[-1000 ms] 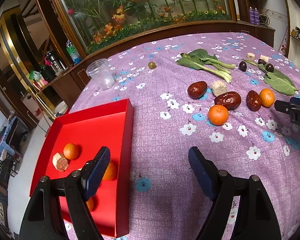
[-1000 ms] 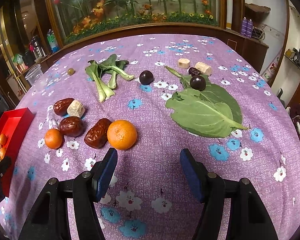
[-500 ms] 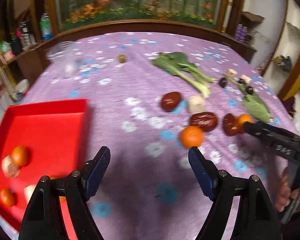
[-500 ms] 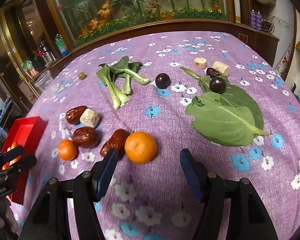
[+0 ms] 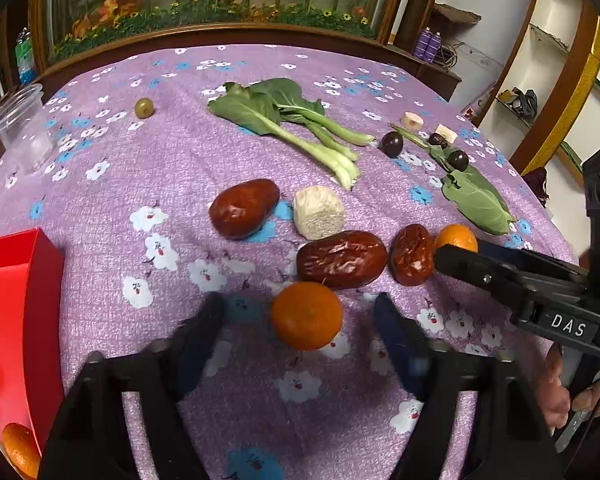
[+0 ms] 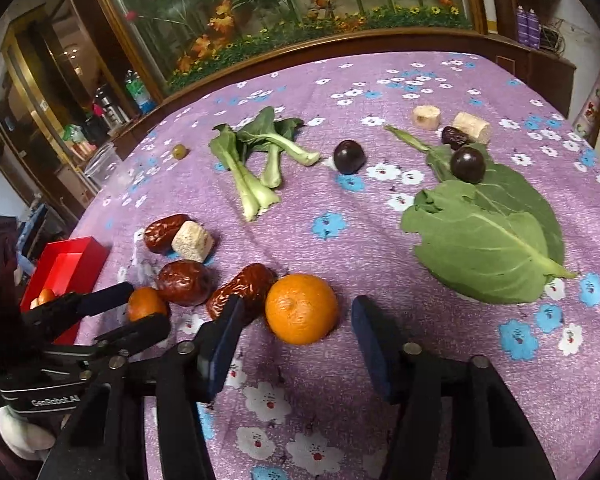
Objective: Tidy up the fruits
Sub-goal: 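Grasp another mandarin orange with the left tool, then carry the orange with the left tool into the red tray and release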
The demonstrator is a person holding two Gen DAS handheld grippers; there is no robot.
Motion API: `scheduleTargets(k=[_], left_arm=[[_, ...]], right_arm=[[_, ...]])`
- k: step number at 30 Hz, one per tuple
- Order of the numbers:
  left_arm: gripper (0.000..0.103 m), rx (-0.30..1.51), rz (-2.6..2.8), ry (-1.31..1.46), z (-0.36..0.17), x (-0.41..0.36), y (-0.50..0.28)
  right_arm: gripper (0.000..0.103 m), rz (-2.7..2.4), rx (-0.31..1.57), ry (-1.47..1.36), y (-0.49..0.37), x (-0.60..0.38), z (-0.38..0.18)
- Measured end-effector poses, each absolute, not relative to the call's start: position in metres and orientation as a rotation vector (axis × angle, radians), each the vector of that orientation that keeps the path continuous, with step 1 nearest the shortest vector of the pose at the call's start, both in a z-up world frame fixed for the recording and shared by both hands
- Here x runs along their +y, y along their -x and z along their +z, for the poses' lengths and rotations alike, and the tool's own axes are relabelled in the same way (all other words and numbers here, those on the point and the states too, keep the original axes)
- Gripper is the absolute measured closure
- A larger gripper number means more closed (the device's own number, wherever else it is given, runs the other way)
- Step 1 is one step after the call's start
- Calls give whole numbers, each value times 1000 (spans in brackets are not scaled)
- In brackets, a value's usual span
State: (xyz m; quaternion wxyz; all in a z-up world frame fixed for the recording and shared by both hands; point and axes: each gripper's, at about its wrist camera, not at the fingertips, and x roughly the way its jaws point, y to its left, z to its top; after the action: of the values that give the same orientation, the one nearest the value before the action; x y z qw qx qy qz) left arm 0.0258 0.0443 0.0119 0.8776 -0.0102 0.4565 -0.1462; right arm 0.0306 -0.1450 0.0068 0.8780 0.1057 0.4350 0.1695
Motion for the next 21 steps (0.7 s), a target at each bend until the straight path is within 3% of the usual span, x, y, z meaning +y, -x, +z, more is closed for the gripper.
scheduleTargets(k=[2,4,21], left_arm=[[71,951,-299,11,12,44,-26],[71,952,-294,26,12,45,-25],[71,847,-231,78,50,71,39]], right_arm=[[55,372,910,-239,-30,-145,6],[66,374,910,-245,-30,-146,6],[66,342,904,-283,-12,-155,18]])
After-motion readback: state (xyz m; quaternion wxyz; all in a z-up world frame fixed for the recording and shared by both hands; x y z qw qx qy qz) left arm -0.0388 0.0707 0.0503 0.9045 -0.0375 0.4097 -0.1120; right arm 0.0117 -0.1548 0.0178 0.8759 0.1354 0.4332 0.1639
